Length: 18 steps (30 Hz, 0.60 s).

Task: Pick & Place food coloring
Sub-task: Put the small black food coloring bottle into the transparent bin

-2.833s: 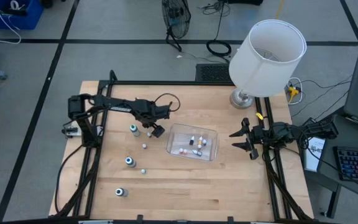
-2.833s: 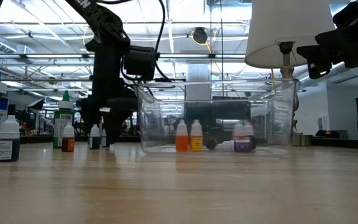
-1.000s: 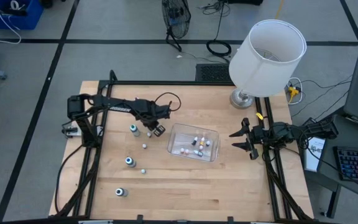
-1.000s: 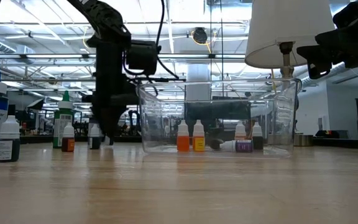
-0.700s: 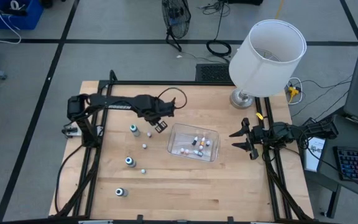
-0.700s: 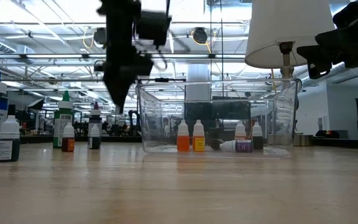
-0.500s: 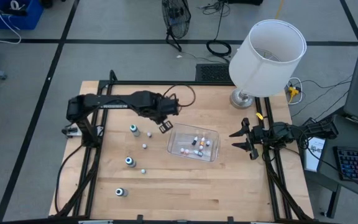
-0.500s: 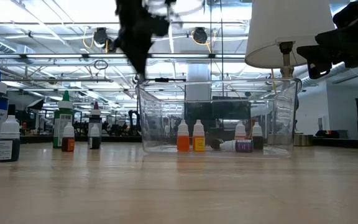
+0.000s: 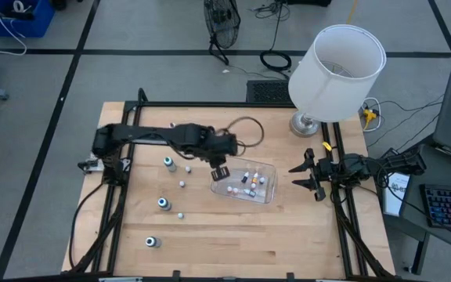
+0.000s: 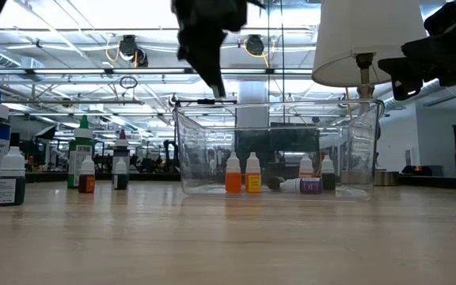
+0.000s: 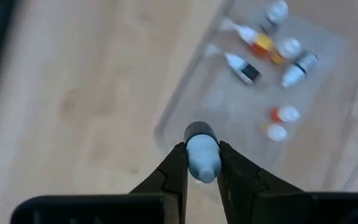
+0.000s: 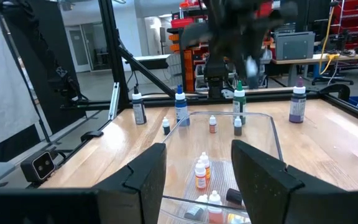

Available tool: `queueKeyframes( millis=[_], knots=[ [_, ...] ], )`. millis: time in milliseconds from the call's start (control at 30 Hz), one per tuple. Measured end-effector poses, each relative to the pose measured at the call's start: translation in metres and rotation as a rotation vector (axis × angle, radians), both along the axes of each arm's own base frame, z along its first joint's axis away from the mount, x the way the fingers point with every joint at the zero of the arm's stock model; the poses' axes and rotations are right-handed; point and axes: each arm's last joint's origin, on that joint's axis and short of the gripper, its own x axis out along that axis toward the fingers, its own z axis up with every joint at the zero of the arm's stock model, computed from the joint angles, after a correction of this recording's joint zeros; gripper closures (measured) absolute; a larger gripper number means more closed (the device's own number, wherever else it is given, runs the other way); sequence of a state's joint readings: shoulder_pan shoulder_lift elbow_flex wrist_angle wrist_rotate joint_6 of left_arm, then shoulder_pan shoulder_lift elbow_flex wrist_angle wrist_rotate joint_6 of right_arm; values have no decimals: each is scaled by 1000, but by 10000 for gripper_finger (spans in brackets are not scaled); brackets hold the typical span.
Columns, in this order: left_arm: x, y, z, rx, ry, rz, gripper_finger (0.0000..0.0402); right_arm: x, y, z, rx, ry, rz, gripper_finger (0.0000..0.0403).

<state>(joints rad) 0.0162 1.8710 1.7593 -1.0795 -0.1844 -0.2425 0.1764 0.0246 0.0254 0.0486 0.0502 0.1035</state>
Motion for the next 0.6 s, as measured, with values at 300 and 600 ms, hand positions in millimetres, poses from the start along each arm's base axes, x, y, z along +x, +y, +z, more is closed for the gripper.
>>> queueKeyframes(
  millis=[300,600],
  knots=[
    [46,-4,-44,-110,114,-162,337,0,0,0,0,-1,-1,234],
    [58,-2,-78,-161,192,-173,337,0,0,0,0,-2,-1,234]
  ],
)
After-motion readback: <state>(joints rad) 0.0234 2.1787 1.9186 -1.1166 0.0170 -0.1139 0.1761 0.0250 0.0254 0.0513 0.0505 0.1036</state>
